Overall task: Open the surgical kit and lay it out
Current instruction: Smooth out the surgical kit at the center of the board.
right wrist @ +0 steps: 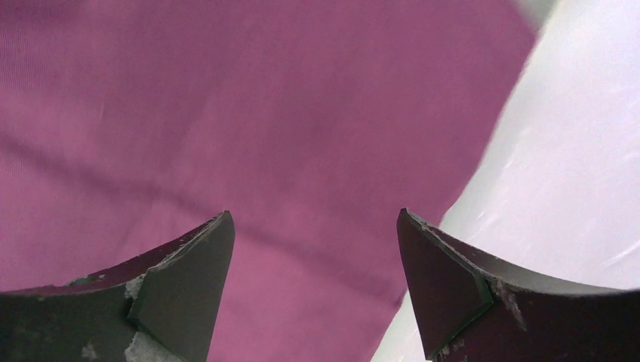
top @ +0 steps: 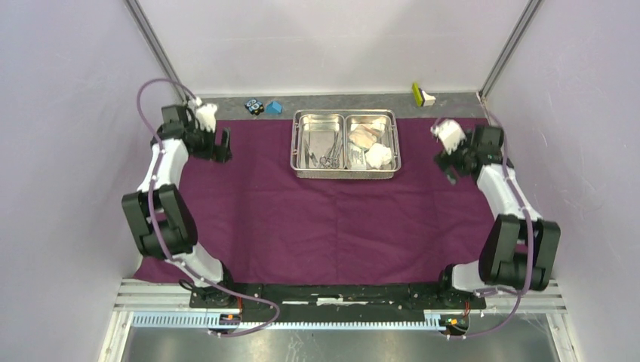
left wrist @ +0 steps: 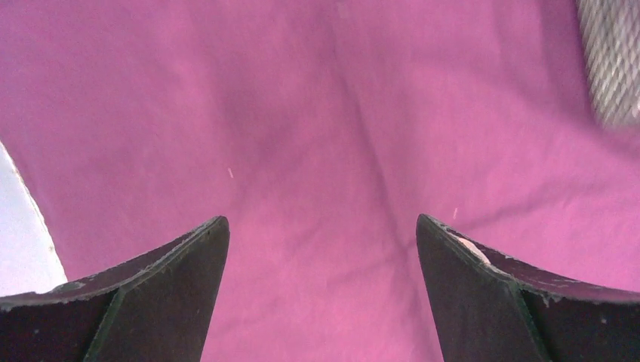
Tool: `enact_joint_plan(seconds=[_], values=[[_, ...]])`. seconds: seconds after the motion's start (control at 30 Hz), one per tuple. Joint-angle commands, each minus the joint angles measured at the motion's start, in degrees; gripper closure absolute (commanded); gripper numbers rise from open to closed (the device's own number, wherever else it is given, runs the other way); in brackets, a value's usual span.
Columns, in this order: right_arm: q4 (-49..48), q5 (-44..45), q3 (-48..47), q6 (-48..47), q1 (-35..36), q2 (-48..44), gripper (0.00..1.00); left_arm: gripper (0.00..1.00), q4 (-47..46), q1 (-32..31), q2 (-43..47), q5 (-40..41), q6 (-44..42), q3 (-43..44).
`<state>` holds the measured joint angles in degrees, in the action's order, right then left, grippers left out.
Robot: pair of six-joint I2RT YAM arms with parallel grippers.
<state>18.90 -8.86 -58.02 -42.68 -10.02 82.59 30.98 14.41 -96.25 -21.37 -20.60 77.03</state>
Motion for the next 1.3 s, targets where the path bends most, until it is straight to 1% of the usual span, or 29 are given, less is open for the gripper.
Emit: enact_joint_plan(seconds=[0.0, 0.1, 0.23, 0.37, 0.47, 0.73, 0.87, 0.97, 1.13, 1.27], values=[[10.62, -1.71, 9.47, -12.17, -4.27, -8.11, 0.14, 0.0, 9.24, 2.7, 6.98, 0.97, -21.5, -10.91], [14.36, -2.46, 15.27, -17.53, -8.47, -14.2, 0.14, 0.0, 13.21, 6.33, 11.8, 1.12, -26.9, -16.33], [20.77, -2.57, 19.22, -25.39, -14.05, -18.93, 0.15, 0.0, 18.18, 9.94, 15.9, 1.91, -32.6, -20.47], [23.83, -0.78, 23.22, -30.63, -17.65, -22.16, 0.15, 0.0, 18.46, 12.04, 17.84, 4.28, -36.11, -24.94], [24.15, 1.26, 26.09, -33.19, -19.47, -23.3, 0.15, 0.0, 17.81, 13.36, 17.37, 6.33, -37.83, -26.5], [22.55, 6.16, 31.18, -36.54, -23.25, -23.06, 0.16, 0.0, 14.37, 17.1, 13.94, 11.55, -41.35, -30.72], [22.44, 9.81, 34.02, -38.78, -25.12, -25.0, 0.16, 0.0, 11.61, 19.95, 14.91, 14.28, -44.02, -34.41], [22.5, 10.66, 35.12, -39.77, -26.65, -25.76, 0.16, 0.0, 10.27, 21.79, 15.61, 15.24, -45.52, -36.47], [23.73, 11.44, 35.0, -40.53, -27.93, -25.9, 0.16, 0.0, 10.65, 23.84, 17.18, 15.16, -47.14, -37.38], [26.56, 11.81, 33.91, -41.13, -28.19, -27.45, 0.16, 0.0, 11.48, 24.89, 19.45, 15.97, -48.85, -37.11]])
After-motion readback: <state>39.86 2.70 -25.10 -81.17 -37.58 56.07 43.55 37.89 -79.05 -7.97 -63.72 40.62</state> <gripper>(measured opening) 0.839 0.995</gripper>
